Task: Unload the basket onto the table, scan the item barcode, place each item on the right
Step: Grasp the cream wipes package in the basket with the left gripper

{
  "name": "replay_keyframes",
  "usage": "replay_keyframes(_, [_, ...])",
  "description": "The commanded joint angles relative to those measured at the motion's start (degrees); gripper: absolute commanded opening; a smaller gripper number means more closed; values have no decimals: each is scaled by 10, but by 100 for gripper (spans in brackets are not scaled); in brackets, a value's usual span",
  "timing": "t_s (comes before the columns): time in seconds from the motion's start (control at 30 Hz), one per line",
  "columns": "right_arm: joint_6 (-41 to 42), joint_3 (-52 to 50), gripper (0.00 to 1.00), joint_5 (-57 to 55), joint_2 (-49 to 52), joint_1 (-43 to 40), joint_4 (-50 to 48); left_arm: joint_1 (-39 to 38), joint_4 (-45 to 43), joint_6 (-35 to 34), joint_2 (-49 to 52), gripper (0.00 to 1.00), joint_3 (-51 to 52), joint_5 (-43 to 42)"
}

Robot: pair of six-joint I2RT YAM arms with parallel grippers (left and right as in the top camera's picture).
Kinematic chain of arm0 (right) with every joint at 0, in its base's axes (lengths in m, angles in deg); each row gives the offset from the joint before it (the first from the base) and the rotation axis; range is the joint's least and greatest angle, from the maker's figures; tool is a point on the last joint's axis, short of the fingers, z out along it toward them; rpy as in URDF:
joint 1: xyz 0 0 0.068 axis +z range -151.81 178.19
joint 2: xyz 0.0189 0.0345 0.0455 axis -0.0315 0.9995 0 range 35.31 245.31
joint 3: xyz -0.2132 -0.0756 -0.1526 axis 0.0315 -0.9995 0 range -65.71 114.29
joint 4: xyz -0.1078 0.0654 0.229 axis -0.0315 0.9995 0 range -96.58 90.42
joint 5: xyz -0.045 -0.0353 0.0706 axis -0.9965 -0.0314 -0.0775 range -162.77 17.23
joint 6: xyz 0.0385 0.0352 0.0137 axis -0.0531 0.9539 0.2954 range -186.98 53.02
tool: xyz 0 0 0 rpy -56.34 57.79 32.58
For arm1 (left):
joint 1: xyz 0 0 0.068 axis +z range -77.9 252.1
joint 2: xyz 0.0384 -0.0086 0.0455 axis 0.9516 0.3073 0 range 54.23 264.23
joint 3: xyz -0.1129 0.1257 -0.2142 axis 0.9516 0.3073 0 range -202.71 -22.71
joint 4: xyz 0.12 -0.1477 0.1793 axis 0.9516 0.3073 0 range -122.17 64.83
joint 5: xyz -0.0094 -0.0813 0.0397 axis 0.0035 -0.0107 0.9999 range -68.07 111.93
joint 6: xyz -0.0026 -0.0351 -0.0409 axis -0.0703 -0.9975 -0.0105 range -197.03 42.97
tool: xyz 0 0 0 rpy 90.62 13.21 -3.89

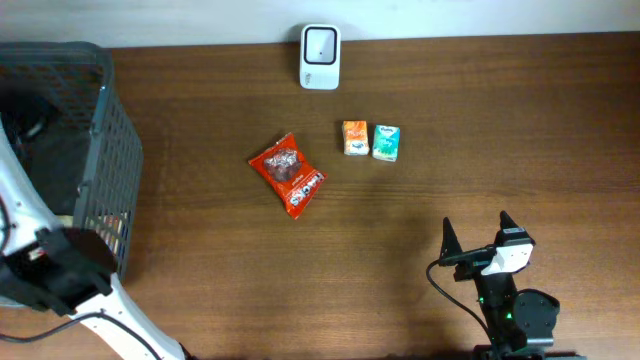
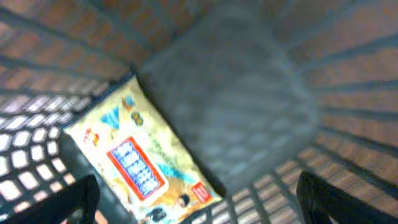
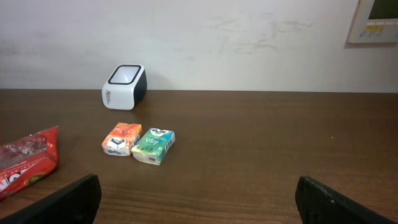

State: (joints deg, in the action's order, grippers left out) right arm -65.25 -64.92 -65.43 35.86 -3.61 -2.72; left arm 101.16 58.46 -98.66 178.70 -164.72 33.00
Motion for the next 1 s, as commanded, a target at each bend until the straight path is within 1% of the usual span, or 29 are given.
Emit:
replay_keyframes(0.0, [6, -5, 98, -1, -4, 3, 1, 37, -66, -22, 3, 99, 190, -8])
replay_keyframes(0.03, [6, -5, 99, -1, -4, 3, 1, 51, -103, -24, 3, 99, 253, -8])
replay_keyframes(0.07, [6, -5, 98, -1, -4, 3, 1, 62, -125, -41, 3, 99, 291, -8])
replay_keyframes(0.1, [6, -5, 99, -1, -4, 3, 1, 78, -141, -89, 3, 99, 333, -8])
replay_keyframes(0.13, [6, -5, 98, -1, -4, 3, 1, 91, -150, -117, 3, 99, 359, -8])
replay_keyframes(0.2, [6, -5, 98, -1, -4, 3, 1, 108, -172, -122, 3, 99, 396, -8])
replay_keyframes(0.33, [6, -5, 98, -1, -4, 3, 1, 111, -194, -122, 3, 100, 451, -8])
replay_keyframes(0.37, [6, -5, 98, -1, -4, 3, 1, 111, -202, -122, 3, 92, 463, -8])
replay_keyframes(0.4, [6, -5, 98, -1, -4, 3, 1, 111, -216, -122, 3, 57, 483, -8])
replay_keyframes(0.43, [6, -5, 98, -1, -4, 3, 1, 111, -216, -122, 3, 34, 489, -8])
replay_keyframes(0.47, [6, -5, 99, -1, -4, 3, 1, 111, -213, -122, 3, 25, 486, -10])
replay_keyframes(0.5, [6, -5, 98, -1, -4, 3, 1, 111, -207, -109, 3, 11, 478, -27])
replay_keyframes(0.53, [6, -5, 99, -1, -4, 3, 1, 111, -198, -88, 2, 0, 465, -48])
replay_keyframes(0.57, [6, -5, 98, -1, -4, 3, 1, 111, -168, -83, 2, 0, 424, -58])
replay_keyframes(0.67, [6, -5, 98, -1, -4, 3, 1, 111, -53, -83, 2, 0, 224, -74])
replay_keyframes(0.7, [6, -5, 98, -1, -4, 3, 1, 111, -7, -82, 2, 0, 130, -100])
replay_keyframes(0.73, [6, -5, 98, -1, -4, 3, 1, 111, 37, -77, 2, 0, 9, -135])
replay_keyframes(0.77, [6, -5, 98, -1, -4, 3, 1, 111, 50, -59, 2, 0, -49, -158])
replay_keyframes(0.8, [6, -5, 99, -1, -4, 3, 1, 111, 61, -36, 1, 0, -143, -194])
replay_keyframes(0.9, [6, -5, 98, -1, -4, 3, 1, 105, 61, 5, -24, 0, -285, -306])
replay_keyframes(0.93, [6, -5, 99, -1, -4, 3, 1, 91, 61, 37, -40, 0, -322, -378])
replay_keyframes(0.97, [6, -5, 98, -1, -4, 3, 1, 48, 61, 93, -61, 0, -346, -458])
